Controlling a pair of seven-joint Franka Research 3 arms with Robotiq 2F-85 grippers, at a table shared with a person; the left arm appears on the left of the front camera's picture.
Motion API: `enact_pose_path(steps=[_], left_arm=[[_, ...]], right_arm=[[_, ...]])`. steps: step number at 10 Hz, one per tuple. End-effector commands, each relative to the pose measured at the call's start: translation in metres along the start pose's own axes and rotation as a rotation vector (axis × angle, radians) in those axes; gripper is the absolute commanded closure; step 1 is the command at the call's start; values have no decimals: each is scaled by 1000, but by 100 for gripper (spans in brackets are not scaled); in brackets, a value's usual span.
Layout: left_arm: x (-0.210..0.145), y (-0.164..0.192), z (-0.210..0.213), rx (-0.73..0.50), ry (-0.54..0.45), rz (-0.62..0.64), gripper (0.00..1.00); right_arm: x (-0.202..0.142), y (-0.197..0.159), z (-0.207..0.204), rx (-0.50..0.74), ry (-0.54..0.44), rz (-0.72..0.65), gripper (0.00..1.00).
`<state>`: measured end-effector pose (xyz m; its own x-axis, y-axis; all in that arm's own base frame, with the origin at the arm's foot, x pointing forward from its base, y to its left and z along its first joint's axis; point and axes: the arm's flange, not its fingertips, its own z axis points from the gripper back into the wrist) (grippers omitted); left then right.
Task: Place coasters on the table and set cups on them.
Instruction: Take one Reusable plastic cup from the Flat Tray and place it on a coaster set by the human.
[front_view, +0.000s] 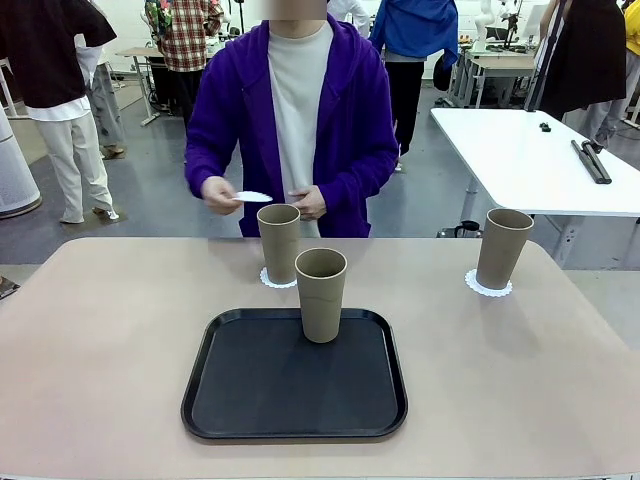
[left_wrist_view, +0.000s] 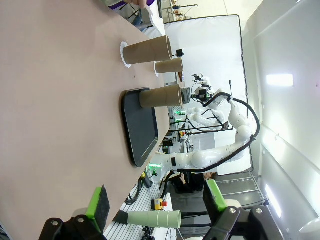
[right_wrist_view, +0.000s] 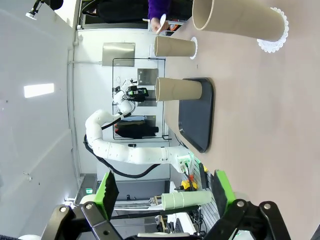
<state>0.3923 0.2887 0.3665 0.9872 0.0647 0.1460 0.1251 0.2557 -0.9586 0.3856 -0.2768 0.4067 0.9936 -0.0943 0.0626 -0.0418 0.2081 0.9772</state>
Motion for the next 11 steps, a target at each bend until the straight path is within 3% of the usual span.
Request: enact_pose_path(steps=[1, 11], left_arm=[[0, -3, 2, 6, -2, 3, 0], [0, -3, 2, 6, -2, 3, 0]], right_arm=[[0, 0, 0, 4, -7, -4, 0], [0, 0, 0, 4, -7, -4, 0]])
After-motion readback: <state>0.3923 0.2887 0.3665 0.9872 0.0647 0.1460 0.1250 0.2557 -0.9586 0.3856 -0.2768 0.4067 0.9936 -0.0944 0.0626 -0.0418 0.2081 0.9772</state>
